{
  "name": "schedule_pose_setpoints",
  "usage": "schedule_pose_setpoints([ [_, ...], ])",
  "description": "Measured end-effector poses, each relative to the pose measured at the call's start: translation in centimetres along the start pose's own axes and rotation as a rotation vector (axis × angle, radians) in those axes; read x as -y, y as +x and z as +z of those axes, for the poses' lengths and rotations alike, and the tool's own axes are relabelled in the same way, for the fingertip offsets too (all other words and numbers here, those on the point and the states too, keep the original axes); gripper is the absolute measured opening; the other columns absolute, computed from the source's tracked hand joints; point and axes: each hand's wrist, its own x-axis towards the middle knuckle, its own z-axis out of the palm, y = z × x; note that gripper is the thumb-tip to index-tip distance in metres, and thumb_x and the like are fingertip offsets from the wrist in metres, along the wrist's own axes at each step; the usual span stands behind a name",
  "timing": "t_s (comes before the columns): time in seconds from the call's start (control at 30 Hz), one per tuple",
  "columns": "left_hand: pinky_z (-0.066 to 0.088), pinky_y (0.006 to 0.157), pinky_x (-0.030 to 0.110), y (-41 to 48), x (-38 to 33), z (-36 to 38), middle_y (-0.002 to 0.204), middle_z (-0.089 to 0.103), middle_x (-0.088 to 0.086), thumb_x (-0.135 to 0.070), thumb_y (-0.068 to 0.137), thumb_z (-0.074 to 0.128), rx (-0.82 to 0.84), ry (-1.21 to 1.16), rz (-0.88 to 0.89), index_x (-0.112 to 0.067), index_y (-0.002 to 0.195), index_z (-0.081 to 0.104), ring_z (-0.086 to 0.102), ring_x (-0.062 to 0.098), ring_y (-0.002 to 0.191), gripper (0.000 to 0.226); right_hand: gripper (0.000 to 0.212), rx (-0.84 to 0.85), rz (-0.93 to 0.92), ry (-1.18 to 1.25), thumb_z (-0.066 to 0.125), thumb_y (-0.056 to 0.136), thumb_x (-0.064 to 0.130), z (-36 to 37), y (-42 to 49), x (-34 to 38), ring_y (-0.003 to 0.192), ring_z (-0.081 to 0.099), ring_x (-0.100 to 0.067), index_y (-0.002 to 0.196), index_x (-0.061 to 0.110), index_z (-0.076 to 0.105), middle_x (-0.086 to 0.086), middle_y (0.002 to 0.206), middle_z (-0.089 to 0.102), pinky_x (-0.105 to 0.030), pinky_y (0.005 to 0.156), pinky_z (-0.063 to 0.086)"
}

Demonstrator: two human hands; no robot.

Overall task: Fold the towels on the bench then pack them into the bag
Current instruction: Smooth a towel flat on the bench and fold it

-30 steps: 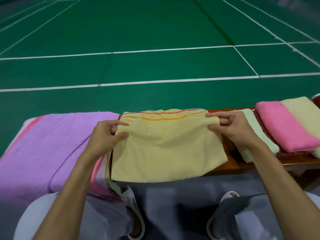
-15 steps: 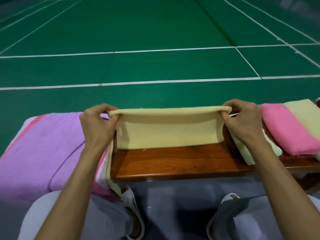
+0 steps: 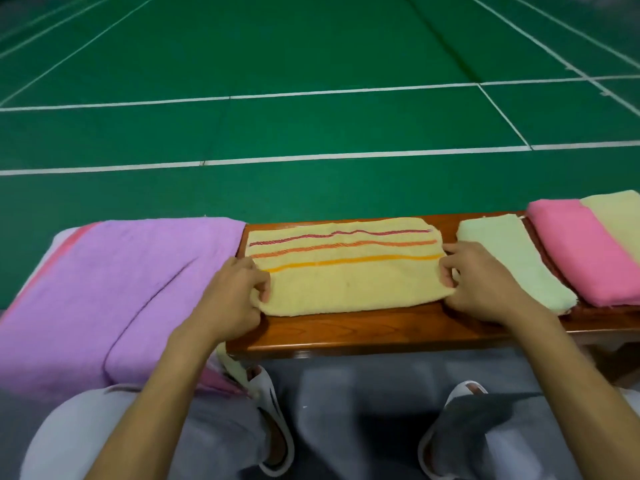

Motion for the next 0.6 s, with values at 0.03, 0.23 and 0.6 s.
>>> schedule_pose_setpoints([
  [0.03, 0.039, 0.076, 0.028, -0.1, 0.1, -0.3, 0.100, 0.046, -0.012, -0.007, 0.073, 0.069, 0.070, 0.015, -0.010, -0.032, 0.076, 0.053, 0.041, 0.015, 0.098, 0.029, 0.026, 0.041, 0.024, -0.048, 0.080, 0.066, 0.020, -0.4, -0.5, 0.3, 0.128, 0.045, -0.026, 0.069, 0.027, 0.056, -0.005, 0.140, 0.055, -0.037, 0.095, 0.048],
  [0.23, 0.044, 0.081, 0.034, 0.4, -0.6, -1.7, 0.108, 0.056, -0.003, -0.004, 0.086, 0.065, -0.196, -0.152, -0.079, -0.027, 0.095, 0.066, 0.049, 0.021, 0.107, 0.025, 0.040, 0.046, 0.112, -0.093, 0.075, 0.080, 0.025, -2.5, -1.4, 2.3, 0.153, 0.022, -0.030, 0.119, 0.025, 0.064, -0.009, 0.167, 0.024, -0.045, 0.122, 0.030],
  [0.6, -0.003, 0.129, 0.049, 4.6, -7.8, 7.7, 0.171, -0.010, -0.002, -0.058, 0.107, 0.004, -0.077, 0.132, 0.097, -0.028, 0.164, -0.004, -0.017, 0.019, 0.157, 0.066, 0.063, -0.132, -0.144, -0.158, 0.008, 0.105, 0.055, 7.3, 3.4, 9.1, 0.157, -0.012, -0.025, 0.163, 0.033, -0.002, 0.001, 0.171, -0.007, -0.056, 0.126, -0.002],
])
